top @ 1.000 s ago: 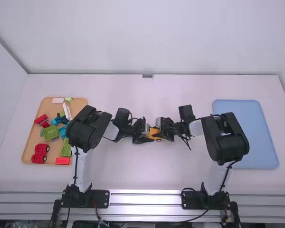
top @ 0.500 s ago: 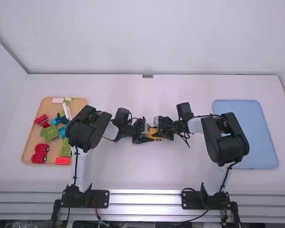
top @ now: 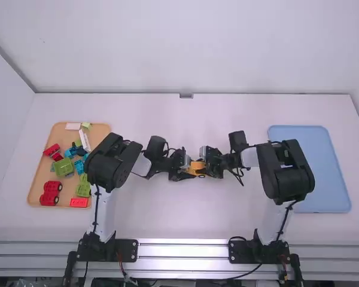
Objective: Assemble lego blocks to make yellow taxi
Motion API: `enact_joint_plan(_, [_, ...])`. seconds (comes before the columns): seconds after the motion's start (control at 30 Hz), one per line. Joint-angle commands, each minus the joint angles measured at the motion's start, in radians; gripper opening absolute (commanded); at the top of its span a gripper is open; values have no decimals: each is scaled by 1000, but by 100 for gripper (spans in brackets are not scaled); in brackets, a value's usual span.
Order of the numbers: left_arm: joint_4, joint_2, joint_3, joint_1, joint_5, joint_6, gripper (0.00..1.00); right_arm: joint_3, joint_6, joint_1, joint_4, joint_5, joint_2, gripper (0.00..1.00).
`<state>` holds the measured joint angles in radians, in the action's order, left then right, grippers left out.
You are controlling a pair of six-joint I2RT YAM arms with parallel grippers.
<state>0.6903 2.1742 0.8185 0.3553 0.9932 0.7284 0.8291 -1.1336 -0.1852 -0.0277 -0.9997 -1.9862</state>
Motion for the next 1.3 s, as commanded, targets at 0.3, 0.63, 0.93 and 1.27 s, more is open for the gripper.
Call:
enact_joint_plan(0.3, [-17,18,-5,-2,-15,-7,38,-10,-52,47,-52,-219,-23,58])
enact_joint_plan(0.63, [-70,11,4,-7,-20,-7,99,-12,-72,137,39,-170,-26,99])
enact_joint_plan(0.93, [-507,-232,57,-26,-240,-5,99,-42,100,39,-227,-126,-151,99])
enact_joint_plan(1.27, [-768,-574,69,-31,-517,-97,99,-36,200,-79,-351,34,-159,99])
